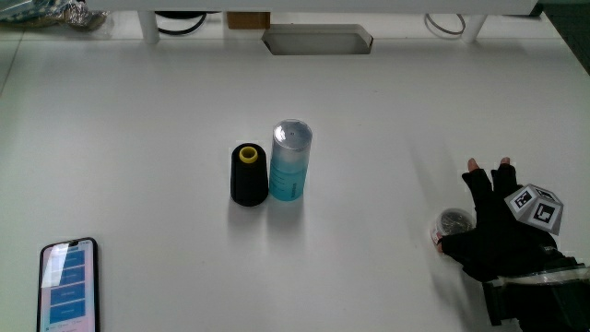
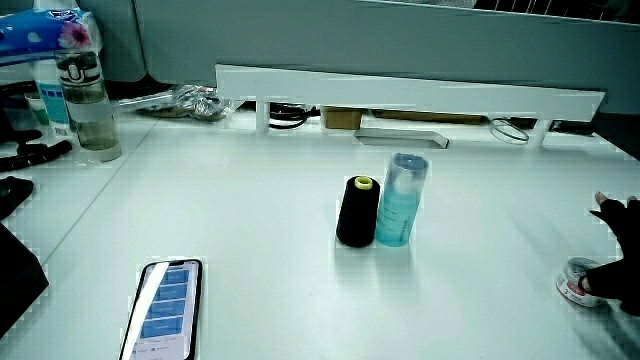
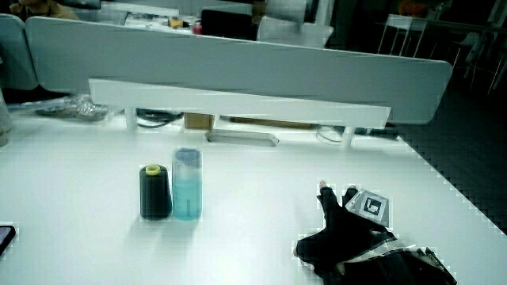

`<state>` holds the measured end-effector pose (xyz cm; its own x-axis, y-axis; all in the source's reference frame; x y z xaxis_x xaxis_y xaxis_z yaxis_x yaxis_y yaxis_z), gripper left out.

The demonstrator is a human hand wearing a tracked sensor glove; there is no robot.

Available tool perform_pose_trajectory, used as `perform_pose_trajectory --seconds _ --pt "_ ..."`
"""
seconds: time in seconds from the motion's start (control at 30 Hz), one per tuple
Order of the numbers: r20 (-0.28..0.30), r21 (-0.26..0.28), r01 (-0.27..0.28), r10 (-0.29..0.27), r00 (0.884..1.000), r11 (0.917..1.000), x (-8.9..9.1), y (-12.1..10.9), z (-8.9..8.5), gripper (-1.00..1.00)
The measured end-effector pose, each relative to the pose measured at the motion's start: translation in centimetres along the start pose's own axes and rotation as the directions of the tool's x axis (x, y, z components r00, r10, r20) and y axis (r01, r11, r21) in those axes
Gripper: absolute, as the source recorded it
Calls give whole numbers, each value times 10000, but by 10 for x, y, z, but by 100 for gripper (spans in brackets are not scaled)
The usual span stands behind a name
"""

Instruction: Pick paper clip

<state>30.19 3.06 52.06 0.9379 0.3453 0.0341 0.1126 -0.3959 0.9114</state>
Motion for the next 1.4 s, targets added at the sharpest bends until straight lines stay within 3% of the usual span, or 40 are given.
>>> perform_pose_trajectory --seconds 0.17,0.33,0.43,0.77,0.83,1.03,1.17,1.2,1.33,1.37,1.4 --pt "112 32 -149 149 9998 9999 -3 3 1 0" --pt "29 -398 -304 305 9995 9987 -7 8 -2 0" --pt "223 -348 -228 236 9995 9991 -8 16 -6 0" --pt "209 -1289 167 -141 9997 9915 -3 36 -19 56" --pt "-287 -883 -73 48 9996 9961 -2 34 -19 67" --pt "-257 -533 -70 56 9997 9986 -1 37 -19 100" --pt "-387 -709 -293 266 9989 9971 -1 35 -17 100" --pt "-398 -626 -59 34 9992 9980 2 39 -18 100" --pt "-387 -672 -381 355 9986 9970 -3 35 -14 100" --pt "-267 -639 -169 152 9995 9978 -1 38 -14 100" --pt "-352 -544 -415 397 9986 9977 -4 34 -12 100"
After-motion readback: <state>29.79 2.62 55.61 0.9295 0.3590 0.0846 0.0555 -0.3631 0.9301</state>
